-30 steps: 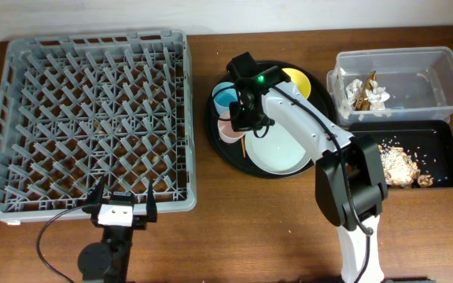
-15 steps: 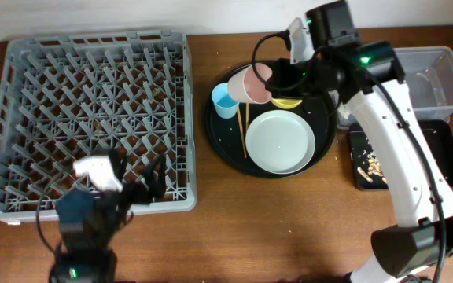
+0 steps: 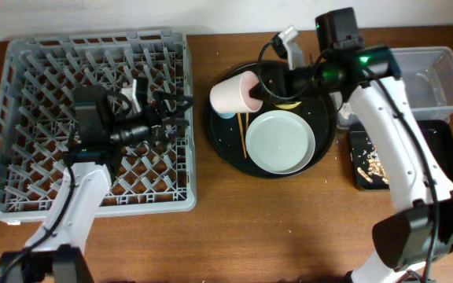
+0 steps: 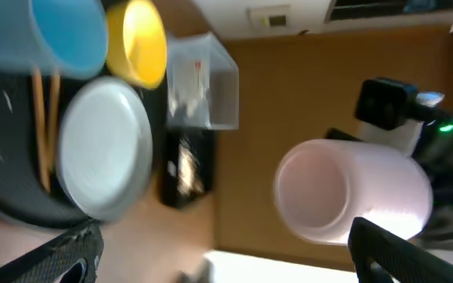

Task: Sort waste into correct bins and load items into the dishwasher rack
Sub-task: 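Hand the pink cup from the right gripper to the left gripper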

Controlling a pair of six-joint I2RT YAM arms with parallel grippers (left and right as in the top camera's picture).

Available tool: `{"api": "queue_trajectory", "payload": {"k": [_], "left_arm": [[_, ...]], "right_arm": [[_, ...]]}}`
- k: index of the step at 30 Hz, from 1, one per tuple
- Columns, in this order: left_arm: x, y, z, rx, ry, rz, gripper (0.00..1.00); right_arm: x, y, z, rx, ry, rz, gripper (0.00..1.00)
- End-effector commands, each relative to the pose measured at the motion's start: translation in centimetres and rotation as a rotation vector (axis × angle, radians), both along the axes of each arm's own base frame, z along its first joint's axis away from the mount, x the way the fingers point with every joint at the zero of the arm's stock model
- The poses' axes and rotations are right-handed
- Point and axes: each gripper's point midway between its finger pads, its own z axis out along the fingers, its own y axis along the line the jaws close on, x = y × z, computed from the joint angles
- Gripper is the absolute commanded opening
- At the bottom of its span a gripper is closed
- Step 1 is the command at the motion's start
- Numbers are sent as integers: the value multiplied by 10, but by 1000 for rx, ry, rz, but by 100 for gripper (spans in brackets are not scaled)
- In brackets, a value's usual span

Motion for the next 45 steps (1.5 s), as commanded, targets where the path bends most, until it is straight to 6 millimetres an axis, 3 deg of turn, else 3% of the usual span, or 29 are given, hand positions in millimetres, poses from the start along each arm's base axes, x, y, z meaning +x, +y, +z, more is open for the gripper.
{"api": "queue_trajectory", "payload": {"k": [1, 7, 13, 23, 25, 28, 31, 35, 37, 38, 39, 40, 41, 43, 45], "left_arm": [[-15, -9, 9, -132, 170, -93, 99], [-23, -13, 14, -152, 167, -143, 94], [-38, -30, 18, -162, 138, -242, 99], [-48, -37, 22, -183, 142, -302, 99], [-50, -37, 23, -187, 142, -310, 92], [-51, -37, 24, -190, 142, -316, 67], [-53, -38, 25, -196, 143, -329, 51], [-53, -37, 25, -196, 143, -328, 44], [-53, -37, 25, -195, 142, -327, 41], [-52, -37, 25, -193, 132, -326, 39], [-50, -37, 29, -188, 94, -329, 34], [-47, -37, 32, -181, 44, -328, 29], [-43, -35, 36, -175, 4, -321, 25], [-33, -24, 38, -161, -41, -272, 23], [-21, -10, 36, -145, -55, -206, 24]], "right_arm": [[-12, 14, -13, 224, 29, 133, 4], [-15, 25, -43, 346, 56, 163, 4], [-15, 50, -39, 348, 4, 193, 4], [-43, 89, -46, 340, 17, 300, 4], [-44, 89, -46, 339, 14, 304, 4], [-45, 87, -51, 324, 10, 306, 4], [-47, 82, -58, 301, 22, 301, 4], [-48, 82, -58, 299, 23, 301, 5], [-47, 81, -58, 300, 23, 299, 12], [-46, 80, -58, 300, 22, 295, 21], [-44, 78, -58, 300, 21, 289, 48], [-42, 75, -58, 300, 20, 282, 68], [-38, 71, -58, 300, 19, 268, 79], [-28, 56, -57, 306, 17, 230, 93], [-18, 39, -54, 325, 15, 198, 98]]}}
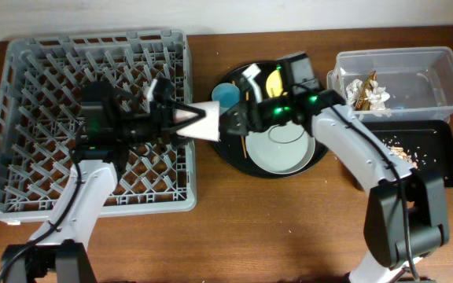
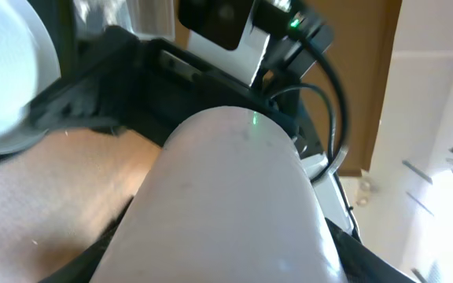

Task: Sort waste into correct bins and load items into the dishwasher rack
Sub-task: 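Hand the pink cup from the right gripper to the left gripper, then place the pink cup upside down in the rack with the left gripper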

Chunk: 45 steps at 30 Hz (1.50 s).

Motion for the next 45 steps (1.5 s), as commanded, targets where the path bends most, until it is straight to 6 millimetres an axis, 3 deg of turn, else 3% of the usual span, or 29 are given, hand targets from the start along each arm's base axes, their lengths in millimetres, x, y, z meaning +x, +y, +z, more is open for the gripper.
{"api": "queue_trajectory", "payload": {"k": [1, 4, 8, 11, 13, 17, 19, 22, 25, 32, 35, 38, 39, 42, 43, 45], "left_arm": [[30, 34, -1, 41, -76, 166, 23], [52, 58, -8, 113, -179, 299, 17], [78, 85, -39, 288, -176, 496, 17], [78, 105, -69, 544, -98, 572, 17], [72, 113, -67, 697, -86, 578, 17], [50, 133, -43, 1020, -55, 587, 17], [36, 135, -37, 1150, -41, 565, 17], [11, 128, -56, 1324, 1, 479, 17], [-2, 121, -75, 1432, 29, 393, 17], [-7, 104, -130, 1526, 136, 210, 17], [-3, 103, -158, 1553, 190, 158, 18], [-1, 101, -174, 1562, 217, 132, 51], [1, 101, -180, 1564, 222, 127, 63], [7, 99, -182, 1558, 207, 141, 82], [9, 99, -182, 1555, 202, 146, 99], [10, 99, -181, 1555, 200, 149, 99]], "right_arm": [[23, -38, 5, 32, -5, -77, 99], [41, -69, 1, 7, -7, -167, 98], [52, -104, -32, -174, 25, -300, 98], [49, -123, -60, -364, 71, -375, 98], [48, -134, -71, -449, 86, -410, 98], [41, -143, -80, -523, 105, -417, 98], [37, -145, -84, -553, 106, -407, 98], [32, -152, -91, -602, 131, -415, 98], [30, -152, -92, -605, 141, -412, 98], [25, -152, -93, -612, 166, -404, 100], [26, -152, -91, -610, 160, -406, 95], [33, -149, -74, -601, 124, -410, 93], [39, -145, -56, -591, 84, -414, 93], [58, -129, -18, -591, -39, -428, 93], [64, -126, -11, -616, -59, -461, 92], [76, -120, -3, -663, -94, -536, 92]]}}
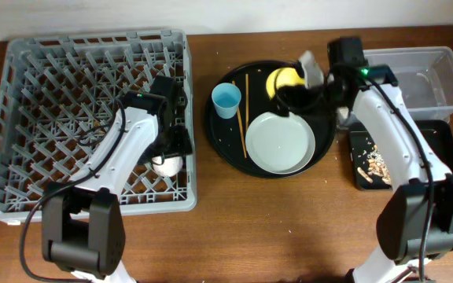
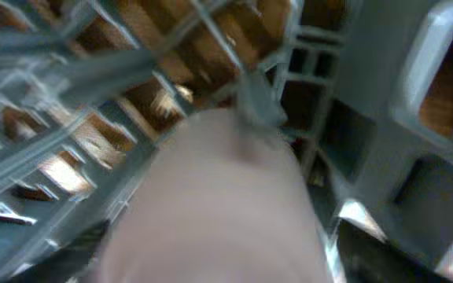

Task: Sort waste into correct bins and load items into the dishwasher rack
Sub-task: 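Place the pink cup upside down in the rack with the left gripper, then grasp the blue cup with the right gripper and pass it left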

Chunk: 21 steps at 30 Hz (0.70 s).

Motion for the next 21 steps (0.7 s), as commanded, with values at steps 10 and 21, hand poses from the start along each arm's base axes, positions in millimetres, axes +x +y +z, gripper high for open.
{"api": "queue_trajectory", "payload": {"k": [10, 21], "left_arm": [[46, 7, 102, -51, -207, 46, 99], [62, 14, 131, -65, -294, 70, 99]], "right_arm": [[68, 62, -3, -165, -208, -278, 89], [73, 80, -120, -195, -6, -246, 55]]}}
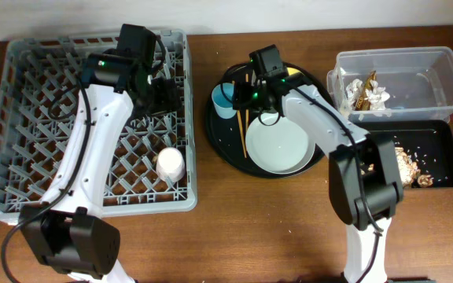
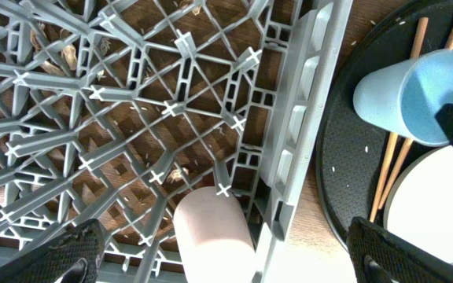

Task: Sort waste into correct bins and load items into the dishwasher rack
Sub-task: 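Grasp the blue cup with the right gripper and pass it left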

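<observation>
A pink cup (image 1: 170, 163) stands mouth down in the front right of the grey dishwasher rack (image 1: 191, 141). My left gripper (image 1: 160, 90) hangs open over the rack's back right. In the left wrist view, the gripper (image 2: 230, 263) has its wide-set fingertips (image 2: 73, 255) well apart from the cup (image 2: 213, 236). My right gripper (image 1: 244, 96) is at the round black tray's (image 1: 219, 134) left side, against the blue cup (image 1: 223, 100). Whether its jaws are open cannot be told. Wooden chopsticks (image 1: 242, 134) and a white plate (image 1: 281, 145) lie on the tray. No yellow bowl shows.
A clear bin (image 1: 439, 59) holding crumpled waste stands at the back right. In front of it is a black bin (image 1: 439, 137) with food scraps. The right arm reaches across the tray's back. Brown tabletop runs along the front.
My left gripper has let go of the pink cup and moved from the rack's front right to its back right. My right gripper has gone from the yellow bowl to the blue cup.
My right gripper first held the pink cup over the tray while the left waited open above the rack. Then both grippers met on the cup at the rack's right edge. Then the left had it low in the rack, where it now stands alone.
</observation>
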Controlling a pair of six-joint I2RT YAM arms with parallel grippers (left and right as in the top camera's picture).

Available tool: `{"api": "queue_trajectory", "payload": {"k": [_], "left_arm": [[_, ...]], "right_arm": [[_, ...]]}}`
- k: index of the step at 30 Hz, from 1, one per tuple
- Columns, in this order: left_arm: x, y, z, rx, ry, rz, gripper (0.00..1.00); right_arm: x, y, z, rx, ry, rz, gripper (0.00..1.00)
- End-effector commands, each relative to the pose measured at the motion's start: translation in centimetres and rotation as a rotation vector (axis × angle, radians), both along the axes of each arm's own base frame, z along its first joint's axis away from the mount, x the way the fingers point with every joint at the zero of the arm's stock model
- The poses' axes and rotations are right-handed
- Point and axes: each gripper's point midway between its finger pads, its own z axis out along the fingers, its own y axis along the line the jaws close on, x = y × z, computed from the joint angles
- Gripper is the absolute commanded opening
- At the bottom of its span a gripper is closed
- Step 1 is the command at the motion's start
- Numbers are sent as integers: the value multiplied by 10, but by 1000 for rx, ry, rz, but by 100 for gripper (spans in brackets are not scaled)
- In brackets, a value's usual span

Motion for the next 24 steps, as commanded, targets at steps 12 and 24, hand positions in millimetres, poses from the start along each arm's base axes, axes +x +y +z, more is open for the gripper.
{"api": "queue_trajectory", "payload": {"k": [12, 24], "left_arm": [[-3, -29, 16, -213, -11, -148, 98], [-24, -101, 76, -1134, -123, -552, 99]], "right_arm": [[-36, -16, 97, 299, 70, 76, 4], [-93, 5, 181, 805, 13, 526, 4]]}}
